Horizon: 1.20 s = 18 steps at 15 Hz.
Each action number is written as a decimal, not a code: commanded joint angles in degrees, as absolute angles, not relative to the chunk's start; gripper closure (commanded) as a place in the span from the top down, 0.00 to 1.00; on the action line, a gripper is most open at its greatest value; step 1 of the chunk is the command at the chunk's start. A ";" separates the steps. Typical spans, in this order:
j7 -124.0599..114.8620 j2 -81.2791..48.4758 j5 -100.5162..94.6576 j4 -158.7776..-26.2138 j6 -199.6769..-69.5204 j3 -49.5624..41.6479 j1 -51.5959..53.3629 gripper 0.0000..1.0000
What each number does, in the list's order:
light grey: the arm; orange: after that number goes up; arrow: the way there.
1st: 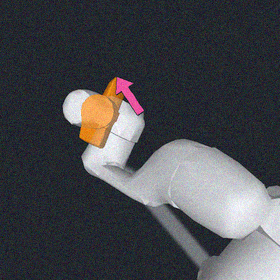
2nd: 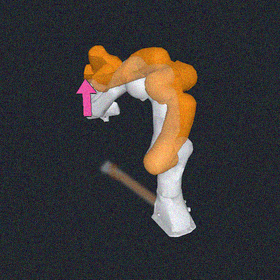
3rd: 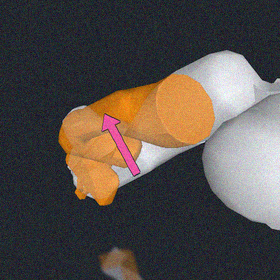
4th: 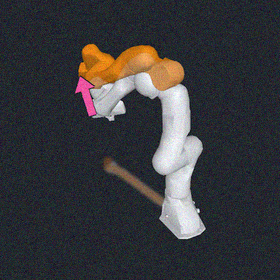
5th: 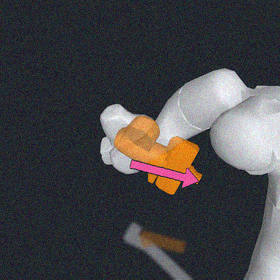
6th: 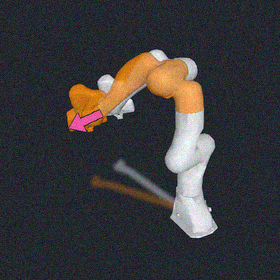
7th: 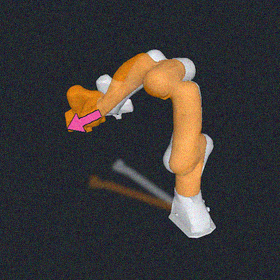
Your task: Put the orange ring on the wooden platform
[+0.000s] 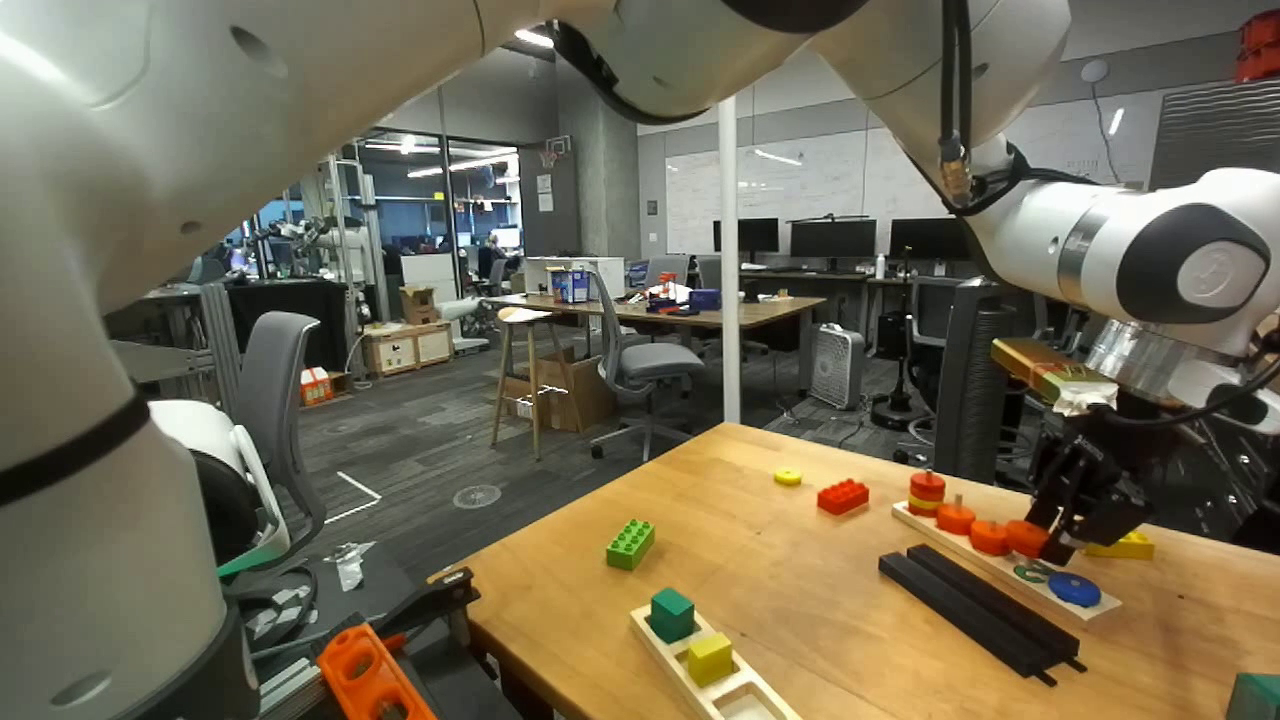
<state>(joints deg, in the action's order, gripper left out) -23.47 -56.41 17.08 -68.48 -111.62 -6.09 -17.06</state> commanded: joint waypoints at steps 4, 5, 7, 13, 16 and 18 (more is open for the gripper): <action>-22.99 -55.69 17.90 -69.13 -111.43 -5.97 -16.64 0.23; -23.02 -55.69 17.88 -69.13 -111.46 -6.00 -16.61 0.23; -23.44 -55.62 17.73 -69.29 -111.73 -6.26 -16.45 0.23; -24.20 -55.69 17.52 -69.36 -112.08 -6.77 -16.36 0.23; -24.44 -55.74 17.42 -69.32 -112.13 -6.97 -16.30 0.23; -24.57 -55.93 17.35 -69.05 -112.05 -7.01 -16.22 0.23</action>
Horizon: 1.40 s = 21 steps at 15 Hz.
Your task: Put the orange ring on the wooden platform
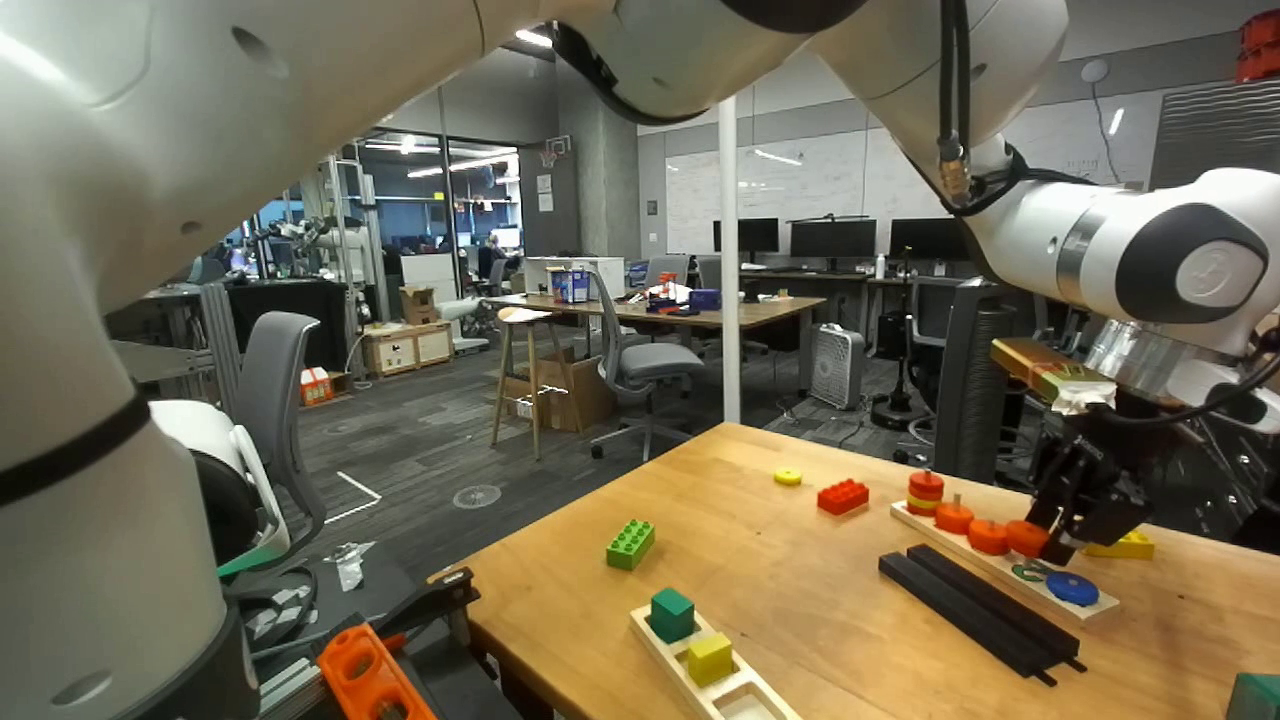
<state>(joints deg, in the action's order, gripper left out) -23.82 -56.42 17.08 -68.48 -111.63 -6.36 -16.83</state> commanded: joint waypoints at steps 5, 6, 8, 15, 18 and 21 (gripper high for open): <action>-24.58 -56.38 17.31 -68.39 -111.80 -6.89 -16.15 0.23; -24.55 -56.42 17.34 -68.32 -111.79 -6.86 -16.15 0.23; -24.56 -56.59 17.35 -68.08 -111.73 -6.81 -16.11 0.23; -25.03 -57.22 17.24 -67.18 -111.50 -6.94 -15.97 0.23; -25.45 -57.58 17.26 -66.65 -111.30 -7.00 -16.05 0.23; -25.87 -57.69 17.21 -66.44 -111.33 -7.08 -16.04 0.23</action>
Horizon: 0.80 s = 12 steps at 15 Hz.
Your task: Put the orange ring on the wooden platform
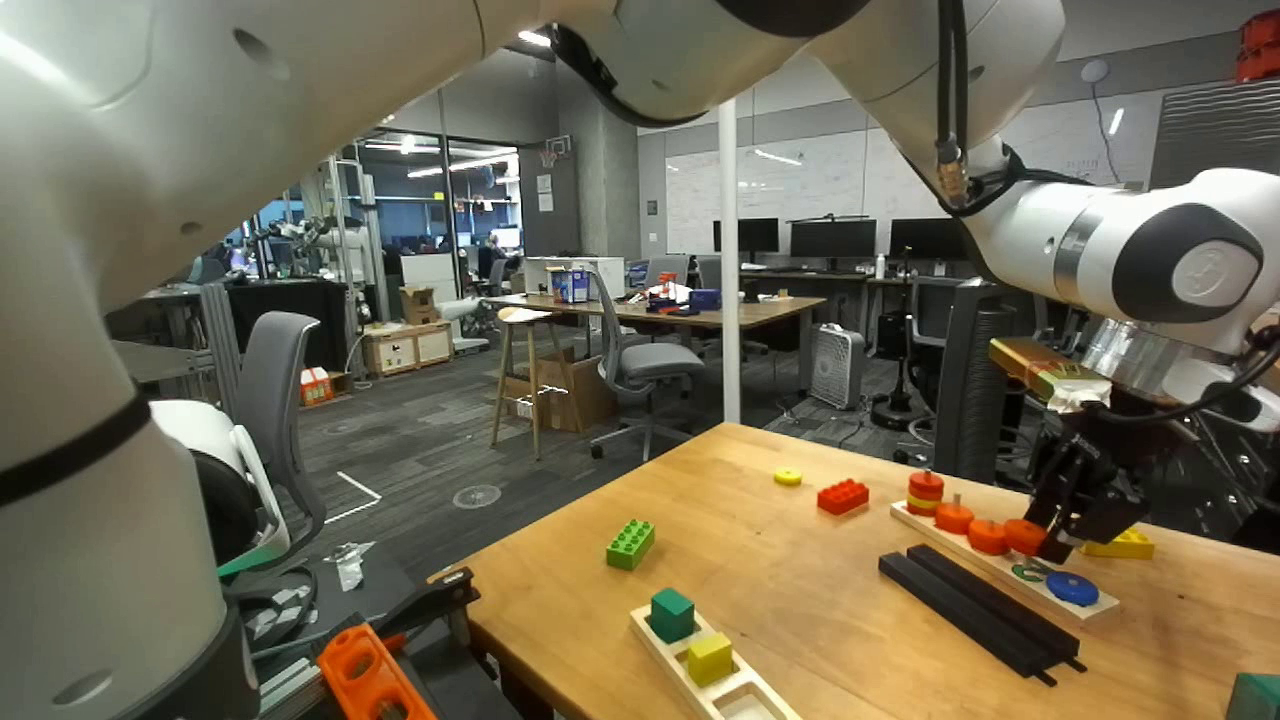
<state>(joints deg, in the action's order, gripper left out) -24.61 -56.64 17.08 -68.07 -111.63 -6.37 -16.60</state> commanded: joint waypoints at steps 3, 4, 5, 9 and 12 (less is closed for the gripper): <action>-26.38 -57.84 17.17 -66.25 -111.28 -7.21 -16.08 0.23; -26.52 -57.87 17.20 -66.22 -111.22 -7.21 -16.12 0.23; -26.70 -57.85 17.18 -66.30 -111.24 -7.26 -16.11 0.23; -27.47 -57.33 16.99 -67.43 -111.63 -7.69 -15.95 0.23; -27.96 -57.46 16.99 -67.35 -111.56 -7.97 -16.07 0.23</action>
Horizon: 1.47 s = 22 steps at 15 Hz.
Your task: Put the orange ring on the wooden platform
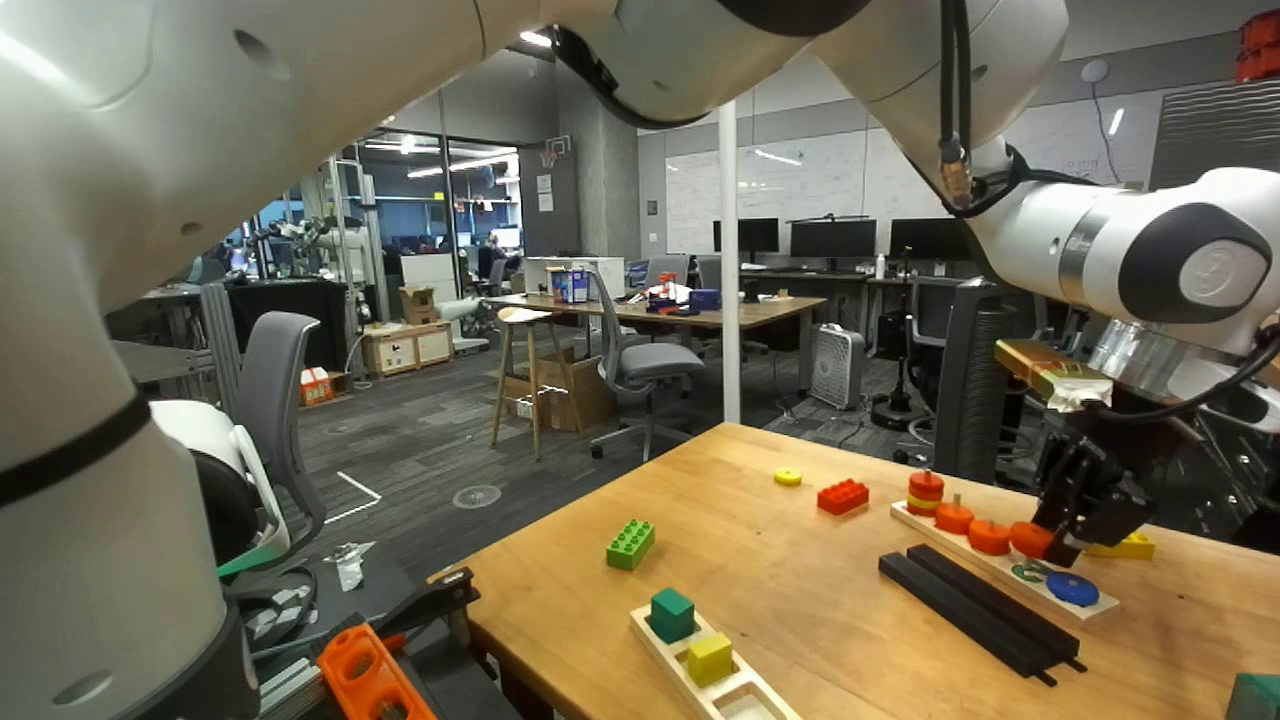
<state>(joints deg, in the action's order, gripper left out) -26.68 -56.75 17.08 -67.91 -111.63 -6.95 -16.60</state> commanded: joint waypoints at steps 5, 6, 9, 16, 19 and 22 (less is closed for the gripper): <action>-28.16 -57.74 16.86 -66.87 -111.33 -8.08 -15.89 0.23; -28.11 -57.70 16.84 -66.88 -111.32 -8.04 -15.85 0.23; -27.06 -57.53 17.17 -67.04 -110.85 -7.42 -16.02 0.23; -24.32 -57.23 17.97 -67.32 -110.31 -5.73 -16.49 0.23; -23.86 -57.13 18.00 -67.52 -110.18 -5.37 -16.44 0.23; -23.39 -57.25 17.99 -67.92 -110.13 -5.17 -16.39 0.23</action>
<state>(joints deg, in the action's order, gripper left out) -24.60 -57.21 17.08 -68.12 -111.03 -5.29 -16.52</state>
